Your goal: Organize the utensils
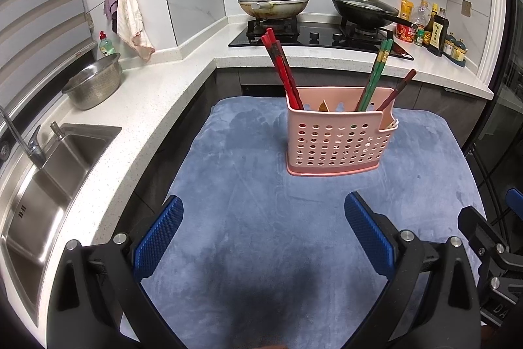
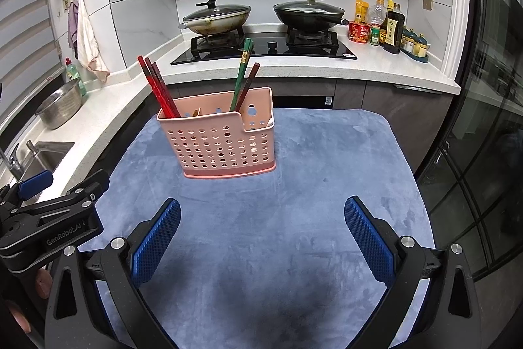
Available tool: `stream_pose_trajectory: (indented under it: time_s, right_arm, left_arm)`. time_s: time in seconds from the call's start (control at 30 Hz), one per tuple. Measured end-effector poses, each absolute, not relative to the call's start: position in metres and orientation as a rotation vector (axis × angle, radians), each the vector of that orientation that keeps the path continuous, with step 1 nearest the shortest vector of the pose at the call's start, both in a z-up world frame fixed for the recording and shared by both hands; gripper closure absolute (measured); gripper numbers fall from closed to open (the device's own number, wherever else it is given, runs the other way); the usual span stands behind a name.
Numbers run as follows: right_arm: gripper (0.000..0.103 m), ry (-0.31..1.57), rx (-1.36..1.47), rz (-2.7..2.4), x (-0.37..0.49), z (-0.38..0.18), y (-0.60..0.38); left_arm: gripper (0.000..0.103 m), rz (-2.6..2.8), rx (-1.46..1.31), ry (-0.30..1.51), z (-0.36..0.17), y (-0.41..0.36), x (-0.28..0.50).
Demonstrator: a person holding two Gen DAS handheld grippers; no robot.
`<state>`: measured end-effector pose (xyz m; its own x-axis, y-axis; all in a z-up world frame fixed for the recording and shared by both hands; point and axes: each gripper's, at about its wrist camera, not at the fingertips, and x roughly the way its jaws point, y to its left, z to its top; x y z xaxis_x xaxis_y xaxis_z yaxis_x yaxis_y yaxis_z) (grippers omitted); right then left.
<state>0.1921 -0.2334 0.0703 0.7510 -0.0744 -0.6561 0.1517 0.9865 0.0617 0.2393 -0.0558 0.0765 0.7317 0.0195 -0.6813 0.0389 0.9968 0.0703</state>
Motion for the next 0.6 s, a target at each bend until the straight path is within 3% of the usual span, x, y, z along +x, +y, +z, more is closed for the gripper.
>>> stream_pose_trajectory:
  time_s: [0.6]
  right_arm:
    - [0.006,0.71,0.111,-0.134,0.1923,0.0673,-0.2384]
  left_arm:
    - [0.008,-0.023,0.097,0.749,0.0723,-0.0583,0.2371]
